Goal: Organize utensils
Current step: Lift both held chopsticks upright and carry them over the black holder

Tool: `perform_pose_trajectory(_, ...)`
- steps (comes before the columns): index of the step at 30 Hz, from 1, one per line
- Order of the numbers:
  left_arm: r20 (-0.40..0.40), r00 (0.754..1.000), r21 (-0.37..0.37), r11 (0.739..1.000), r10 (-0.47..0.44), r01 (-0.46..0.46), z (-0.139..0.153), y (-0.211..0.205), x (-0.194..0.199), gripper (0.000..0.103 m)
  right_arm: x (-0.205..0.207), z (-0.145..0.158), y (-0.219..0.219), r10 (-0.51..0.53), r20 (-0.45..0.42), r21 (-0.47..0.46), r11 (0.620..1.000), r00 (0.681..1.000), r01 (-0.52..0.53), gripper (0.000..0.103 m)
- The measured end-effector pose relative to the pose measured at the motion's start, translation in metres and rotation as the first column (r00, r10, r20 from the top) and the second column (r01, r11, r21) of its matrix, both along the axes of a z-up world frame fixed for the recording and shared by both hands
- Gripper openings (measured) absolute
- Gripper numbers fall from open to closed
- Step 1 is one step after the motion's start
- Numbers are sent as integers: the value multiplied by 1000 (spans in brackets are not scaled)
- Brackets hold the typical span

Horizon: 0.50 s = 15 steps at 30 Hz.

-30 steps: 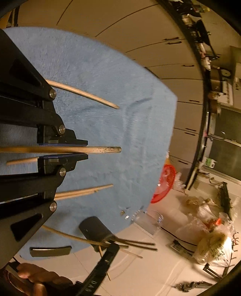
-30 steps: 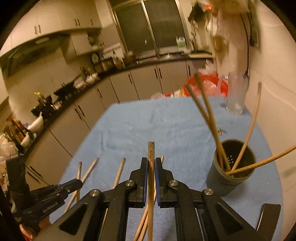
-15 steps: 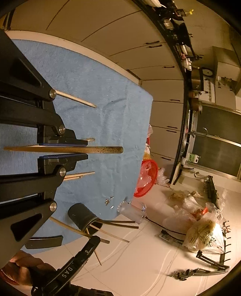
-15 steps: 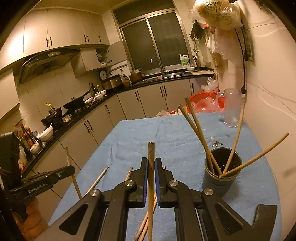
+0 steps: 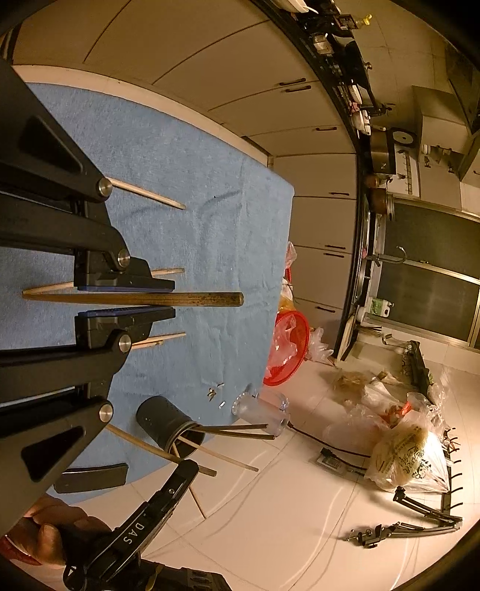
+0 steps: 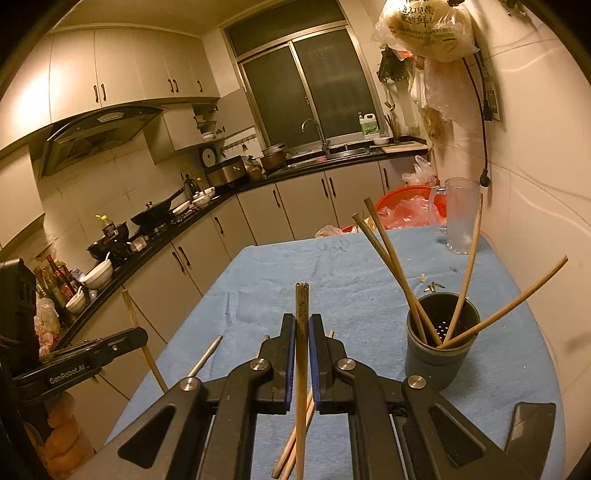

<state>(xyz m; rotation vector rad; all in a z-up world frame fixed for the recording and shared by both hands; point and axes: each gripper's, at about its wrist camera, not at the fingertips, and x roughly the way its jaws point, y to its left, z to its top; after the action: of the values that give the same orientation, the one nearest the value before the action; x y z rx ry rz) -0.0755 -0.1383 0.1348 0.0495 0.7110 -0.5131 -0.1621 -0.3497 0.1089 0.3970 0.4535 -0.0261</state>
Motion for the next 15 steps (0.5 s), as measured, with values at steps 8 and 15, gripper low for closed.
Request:
perform_pose_trajectory(8,-2,1000,-4,1000,-13,13,3,0,-2,7,-4,3,-6,-15,4,15,1000,1000,15,7)
perform_pose_trajectory(15,3,1000,-8,1000,-20,20,6,0,-3,7,-9,7,-11,-29,14,26,999,999,29,7)
